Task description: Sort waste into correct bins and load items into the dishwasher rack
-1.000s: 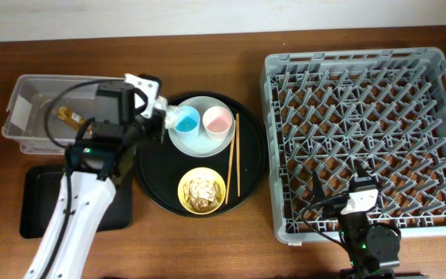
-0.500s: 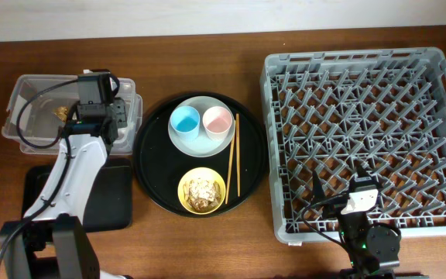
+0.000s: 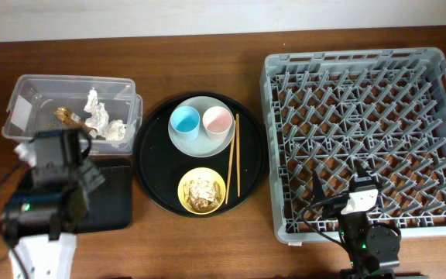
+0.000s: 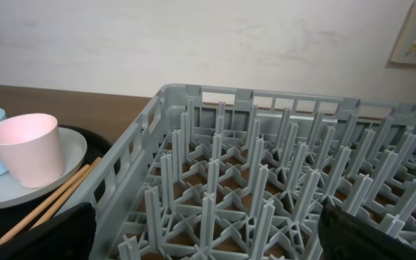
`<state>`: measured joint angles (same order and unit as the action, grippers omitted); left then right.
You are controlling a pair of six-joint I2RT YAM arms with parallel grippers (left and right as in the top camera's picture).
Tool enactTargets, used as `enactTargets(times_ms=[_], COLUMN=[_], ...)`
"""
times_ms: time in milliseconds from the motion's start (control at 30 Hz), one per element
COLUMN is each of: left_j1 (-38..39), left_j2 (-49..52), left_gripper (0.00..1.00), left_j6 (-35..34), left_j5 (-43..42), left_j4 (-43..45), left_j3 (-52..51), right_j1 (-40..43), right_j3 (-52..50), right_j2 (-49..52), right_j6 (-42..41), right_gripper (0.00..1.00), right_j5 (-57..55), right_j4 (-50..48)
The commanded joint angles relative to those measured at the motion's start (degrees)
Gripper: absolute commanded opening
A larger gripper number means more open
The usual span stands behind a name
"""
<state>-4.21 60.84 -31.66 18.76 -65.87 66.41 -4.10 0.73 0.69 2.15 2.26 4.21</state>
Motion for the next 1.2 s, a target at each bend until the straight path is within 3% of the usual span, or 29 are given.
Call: enactTargets(times_ms=[0,267,500,833,1033,1167], left_j1=[-6.14,-22.32,-33.86,-34.47,-34.47,-34.47], left_j2=[-5.20,-11.04,-10.10,7.89,7.69,7.17], left_gripper=[0.01,0.01,0.04,0.04,0.04,0.10], left_j6=[-11.39,-30.47,-30.42,-22.21,-17.44,-17.44], left_j5=[2.38,-1.44,-1.42,-7.67,-11.54,-11.54], left_j4=[-2.08,-1.05,9.60,26.67,30.23,31.45], left_j3=[-4.63,-25.79,-35.63,-38.47,-37.86,-37.53], right_j1=[0.42,0.42,0.42,0.42,0.42,0.42], right_j3=[-0.42,-0.42,-0.42,-0.42,-0.42,-0.42], right_j2=[-0.37,-0.37,-0.37,-0.37,-0.37,-0.37], right_j6=[-0.04,-0.04,-0.04,-0.04,-0.04,-0.04], right_gripper=[0.98,0.98,0.98,0.98,0.98,0.99], right_j5=[0.13,0.13,0.13,0.11,0.11,0.13], right_j4=[0.04,0.04,0.04,0.04,0.04,0.04])
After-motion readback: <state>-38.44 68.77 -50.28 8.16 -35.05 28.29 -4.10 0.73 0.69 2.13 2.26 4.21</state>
